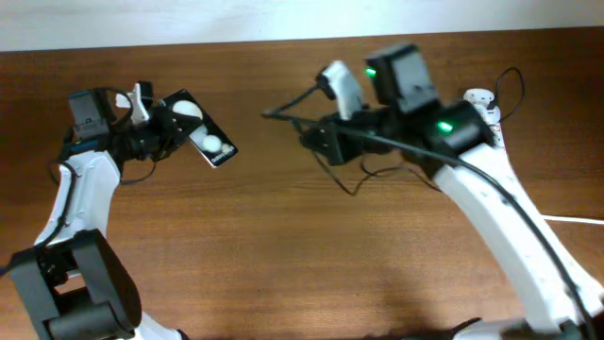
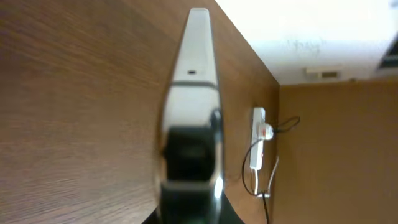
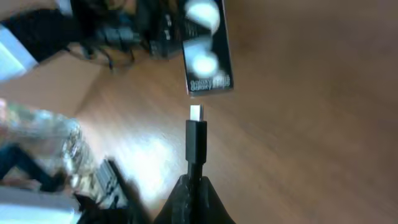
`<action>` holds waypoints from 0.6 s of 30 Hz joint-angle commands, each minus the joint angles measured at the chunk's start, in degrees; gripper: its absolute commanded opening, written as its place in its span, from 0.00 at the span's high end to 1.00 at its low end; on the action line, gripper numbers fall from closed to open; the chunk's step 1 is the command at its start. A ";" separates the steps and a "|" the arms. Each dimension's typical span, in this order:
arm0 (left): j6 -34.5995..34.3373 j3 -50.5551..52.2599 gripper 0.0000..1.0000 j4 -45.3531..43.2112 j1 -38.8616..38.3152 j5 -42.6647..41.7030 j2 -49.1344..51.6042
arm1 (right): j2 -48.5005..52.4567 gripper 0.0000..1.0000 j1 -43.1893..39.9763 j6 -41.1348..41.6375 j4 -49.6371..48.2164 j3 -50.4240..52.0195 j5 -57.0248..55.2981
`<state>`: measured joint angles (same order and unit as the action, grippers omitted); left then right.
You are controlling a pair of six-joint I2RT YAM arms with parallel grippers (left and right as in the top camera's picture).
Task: Plug charger to phone and switch on socket
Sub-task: 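Raise the connector under the phone's port with the right gripper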
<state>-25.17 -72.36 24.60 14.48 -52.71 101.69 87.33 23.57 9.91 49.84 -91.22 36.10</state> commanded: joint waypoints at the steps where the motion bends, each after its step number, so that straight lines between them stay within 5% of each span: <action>1: 3.43 -0.42 1.00 -0.33 -4.79 -4.42 -0.39 | -9.29 0.96 -3.96 1.86 -1.75 10.25 0.37; 7: 4.26 -0.42 1.00 -3.74 -11.54 -12.76 -0.39 | -21.53 0.96 -5.31 10.40 -16.28 32.74 3.28; 18: 0.52 -0.44 1.00 -9.66 -13.22 -22.77 -0.39 | -21.16 0.96 -5.14 17.66 -35.87 47.95 7.04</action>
<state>-22.06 -72.34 16.53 1.34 -71.22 101.71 66.50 18.35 25.26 18.09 -46.68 42.15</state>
